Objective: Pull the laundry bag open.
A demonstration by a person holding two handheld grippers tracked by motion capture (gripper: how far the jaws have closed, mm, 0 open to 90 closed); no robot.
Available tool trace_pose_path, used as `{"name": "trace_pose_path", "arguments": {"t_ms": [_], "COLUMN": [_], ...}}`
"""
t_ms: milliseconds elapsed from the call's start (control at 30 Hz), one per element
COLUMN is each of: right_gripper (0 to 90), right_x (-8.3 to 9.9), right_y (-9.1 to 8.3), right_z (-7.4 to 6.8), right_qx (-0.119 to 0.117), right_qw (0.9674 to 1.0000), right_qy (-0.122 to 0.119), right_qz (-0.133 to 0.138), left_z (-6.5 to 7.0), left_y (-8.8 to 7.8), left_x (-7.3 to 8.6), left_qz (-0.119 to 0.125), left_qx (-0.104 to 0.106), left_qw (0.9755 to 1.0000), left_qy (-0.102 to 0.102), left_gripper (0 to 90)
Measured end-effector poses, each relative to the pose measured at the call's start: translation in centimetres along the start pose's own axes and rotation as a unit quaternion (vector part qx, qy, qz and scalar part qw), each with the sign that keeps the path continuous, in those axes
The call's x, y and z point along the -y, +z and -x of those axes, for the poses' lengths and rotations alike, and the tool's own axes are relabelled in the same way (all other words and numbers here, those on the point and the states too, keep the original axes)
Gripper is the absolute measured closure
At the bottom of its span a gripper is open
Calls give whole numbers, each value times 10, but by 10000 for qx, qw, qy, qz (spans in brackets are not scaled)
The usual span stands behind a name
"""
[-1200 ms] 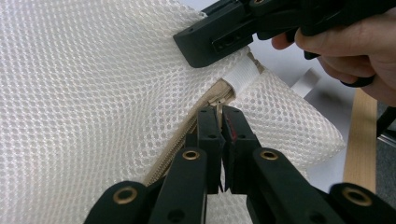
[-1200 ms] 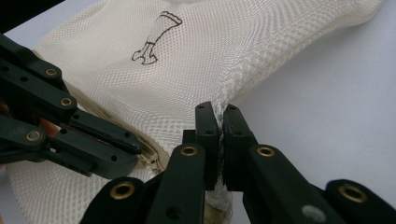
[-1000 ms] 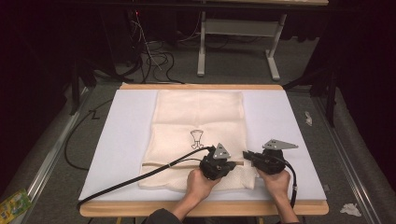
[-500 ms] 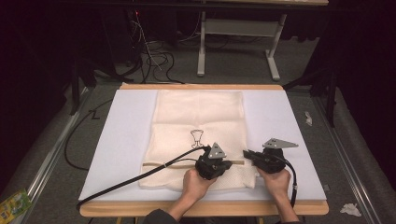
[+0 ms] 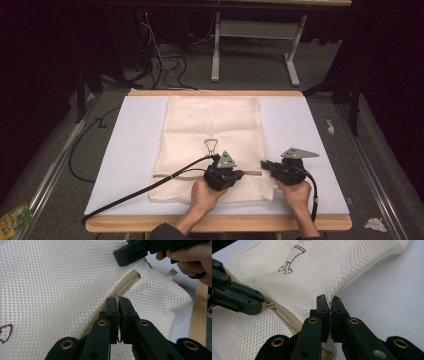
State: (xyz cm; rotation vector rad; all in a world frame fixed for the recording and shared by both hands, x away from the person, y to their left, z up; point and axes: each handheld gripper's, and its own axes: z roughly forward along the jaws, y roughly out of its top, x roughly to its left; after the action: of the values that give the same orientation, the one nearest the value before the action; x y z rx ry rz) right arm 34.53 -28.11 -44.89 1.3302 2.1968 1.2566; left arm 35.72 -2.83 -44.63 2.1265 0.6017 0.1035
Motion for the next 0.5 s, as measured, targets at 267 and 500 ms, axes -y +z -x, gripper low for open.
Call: {"name": "trace_pose_path", "arguments": {"t_ms": [267, 500], "right_gripper": [887, 887], "right_x": [0, -1], "right_y": [1, 1], "right_z": [1, -1], "right_qx": [-9, 5], "right_qw": [10000, 10000], "right_qy": [0, -18], "right_qz": [-6, -30], "left_z": [-2, -2], "left_y": [-2, -3], "left_x": [0, 1], "left_qz": [6, 31], "left_qx": [39, 55], "left_qw": [10000, 10000], "left_qy": [-44, -77], "left_gripper": [871, 871]}}
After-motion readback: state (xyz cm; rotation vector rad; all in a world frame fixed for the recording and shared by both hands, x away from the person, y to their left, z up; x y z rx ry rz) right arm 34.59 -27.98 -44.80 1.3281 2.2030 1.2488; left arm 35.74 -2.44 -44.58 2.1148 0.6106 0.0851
